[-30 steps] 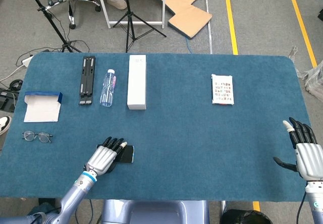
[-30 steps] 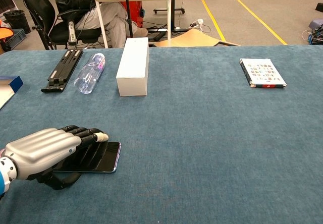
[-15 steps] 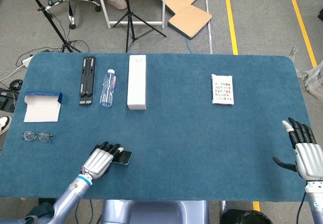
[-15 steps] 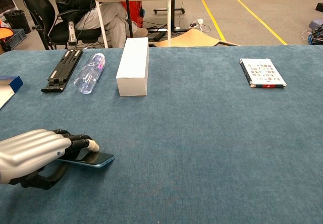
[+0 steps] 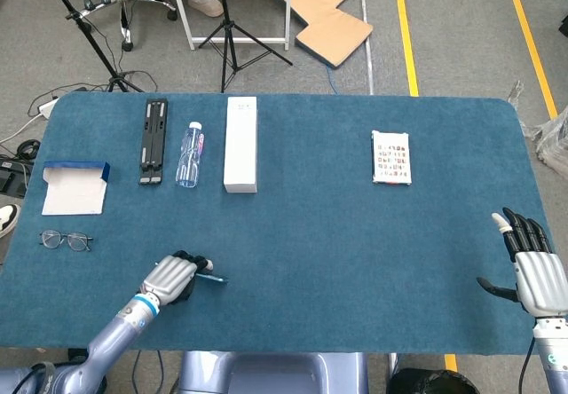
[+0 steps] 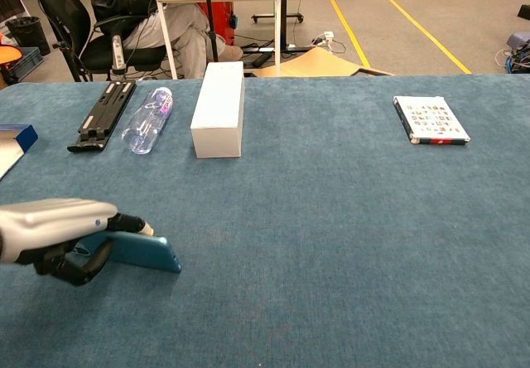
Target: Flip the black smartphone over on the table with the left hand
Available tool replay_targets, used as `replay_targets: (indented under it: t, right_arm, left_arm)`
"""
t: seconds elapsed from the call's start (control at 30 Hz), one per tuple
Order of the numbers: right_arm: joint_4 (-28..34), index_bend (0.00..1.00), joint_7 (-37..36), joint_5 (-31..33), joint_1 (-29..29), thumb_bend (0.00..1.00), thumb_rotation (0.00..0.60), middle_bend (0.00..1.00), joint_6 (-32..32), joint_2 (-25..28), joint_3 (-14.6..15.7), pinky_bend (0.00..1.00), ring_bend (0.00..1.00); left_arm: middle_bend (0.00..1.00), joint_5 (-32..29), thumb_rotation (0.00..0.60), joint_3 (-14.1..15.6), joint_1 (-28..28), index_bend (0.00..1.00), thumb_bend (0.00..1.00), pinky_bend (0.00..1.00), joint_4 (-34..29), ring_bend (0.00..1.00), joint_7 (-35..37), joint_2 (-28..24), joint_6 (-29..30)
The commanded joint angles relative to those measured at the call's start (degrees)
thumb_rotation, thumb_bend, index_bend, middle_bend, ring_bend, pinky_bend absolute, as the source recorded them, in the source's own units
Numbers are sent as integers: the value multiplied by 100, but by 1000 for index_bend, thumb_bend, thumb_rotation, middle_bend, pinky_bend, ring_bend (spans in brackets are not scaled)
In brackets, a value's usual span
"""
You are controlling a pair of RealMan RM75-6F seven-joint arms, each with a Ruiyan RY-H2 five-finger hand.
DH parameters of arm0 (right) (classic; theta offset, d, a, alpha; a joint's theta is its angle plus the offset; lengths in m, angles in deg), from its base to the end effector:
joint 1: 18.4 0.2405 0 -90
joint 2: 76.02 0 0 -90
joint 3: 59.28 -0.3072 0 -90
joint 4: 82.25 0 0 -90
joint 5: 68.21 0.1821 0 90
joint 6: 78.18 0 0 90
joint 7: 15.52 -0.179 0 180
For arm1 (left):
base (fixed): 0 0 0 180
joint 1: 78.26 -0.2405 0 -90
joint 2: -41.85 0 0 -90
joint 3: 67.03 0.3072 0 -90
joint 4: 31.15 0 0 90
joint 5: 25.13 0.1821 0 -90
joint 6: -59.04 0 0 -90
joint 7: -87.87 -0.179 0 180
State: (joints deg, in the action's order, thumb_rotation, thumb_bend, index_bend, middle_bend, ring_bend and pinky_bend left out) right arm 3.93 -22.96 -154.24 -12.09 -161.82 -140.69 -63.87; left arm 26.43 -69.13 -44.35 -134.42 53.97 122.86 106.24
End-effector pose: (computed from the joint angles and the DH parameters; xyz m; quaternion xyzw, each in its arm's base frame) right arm -0.3569 -0.2336 0.2150 0.5871 -0.3885 0.4095 0.5802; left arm -0.2363 0.2966 -0.0165 -0.7870 -0.4752 -0.2050 0.3359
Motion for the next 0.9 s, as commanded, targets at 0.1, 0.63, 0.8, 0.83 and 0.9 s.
replay_targets:
  t: [0.1, 0.63, 0.8, 0.83, 0.9]
  right_arm:
    - [-30, 17, 22, 37, 16, 0, 600, 0, 54, -20, 0, 0, 0]
    - [-75, 18, 34, 95, 39, 0, 600, 0, 133, -59, -1, 0, 0]
    - [-56, 18, 4, 77, 32, 0, 600, 0, 106, -46, -1, 0, 0]
    - [-52, 18, 0, 72, 30, 0, 600, 0, 100, -42, -1, 0, 0]
    - [-41, 18, -7, 55, 25, 0, 600, 0, 80, -34, 2, 0, 0]
  left_arm:
    - [127, -820, 600, -460, 652, 233, 927, 131, 258, 97, 13, 1, -201]
    - [3, 119, 600, -506, 775, 140, 851, 35, 818, 0, 329, 366, 620]
    - [0, 1305, 600, -421, 430, 0, 439, 0, 769, 0, 1045, 125, 1209]
    - [0, 1539, 600, -403, 352, 0, 353, 0, 789, 0, 1180, 72, 1380]
    - [0, 2056, 600, -351, 153, 0, 165, 0, 890, 0, 1427, -64, 1850]
